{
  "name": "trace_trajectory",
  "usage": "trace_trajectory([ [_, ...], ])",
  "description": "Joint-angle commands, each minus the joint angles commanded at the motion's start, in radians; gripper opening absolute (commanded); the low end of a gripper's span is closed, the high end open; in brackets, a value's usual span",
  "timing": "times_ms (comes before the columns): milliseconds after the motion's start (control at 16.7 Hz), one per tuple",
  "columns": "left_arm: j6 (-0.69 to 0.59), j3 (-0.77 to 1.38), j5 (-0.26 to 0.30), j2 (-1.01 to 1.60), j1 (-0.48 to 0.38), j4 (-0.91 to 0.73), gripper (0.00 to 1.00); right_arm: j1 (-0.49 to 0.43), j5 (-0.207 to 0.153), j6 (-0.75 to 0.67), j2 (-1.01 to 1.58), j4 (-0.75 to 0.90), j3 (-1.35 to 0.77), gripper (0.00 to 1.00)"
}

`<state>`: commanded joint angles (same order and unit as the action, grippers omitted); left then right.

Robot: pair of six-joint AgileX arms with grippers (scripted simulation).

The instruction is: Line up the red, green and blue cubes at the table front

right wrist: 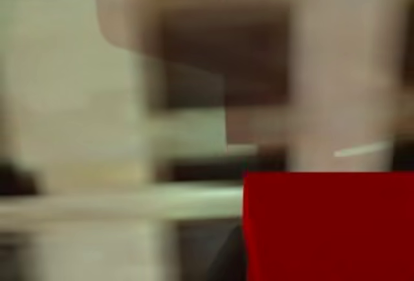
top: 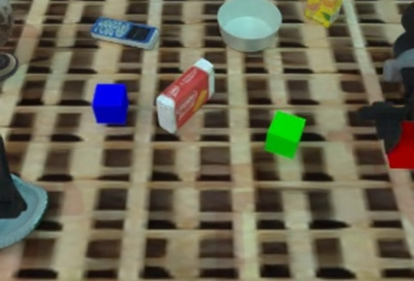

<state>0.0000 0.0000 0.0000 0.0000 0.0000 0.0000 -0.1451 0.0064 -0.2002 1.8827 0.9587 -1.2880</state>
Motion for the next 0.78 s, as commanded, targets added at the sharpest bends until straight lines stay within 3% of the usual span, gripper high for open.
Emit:
trace_trajectory([
  [420, 0.000, 0.000, 0.000, 0.000, 0.000, 0.000, 1.00, -0.011, 0.000, -0.014, -0.007, 0.037, -0.032, 0.00],
  [600, 0.000, 0.000, 0.000, 0.000, 0.000, 0.000, 1.00, -0.111, 0.003, -0.114, 0.063, 0.084, -0.133, 0.00],
  [780, 0.000, 0.000, 0.000, 0.000, 0.000, 0.000, 1.00, -0.292, 0.007, -0.287, 0.167, 0.159, -0.304, 0.00],
])
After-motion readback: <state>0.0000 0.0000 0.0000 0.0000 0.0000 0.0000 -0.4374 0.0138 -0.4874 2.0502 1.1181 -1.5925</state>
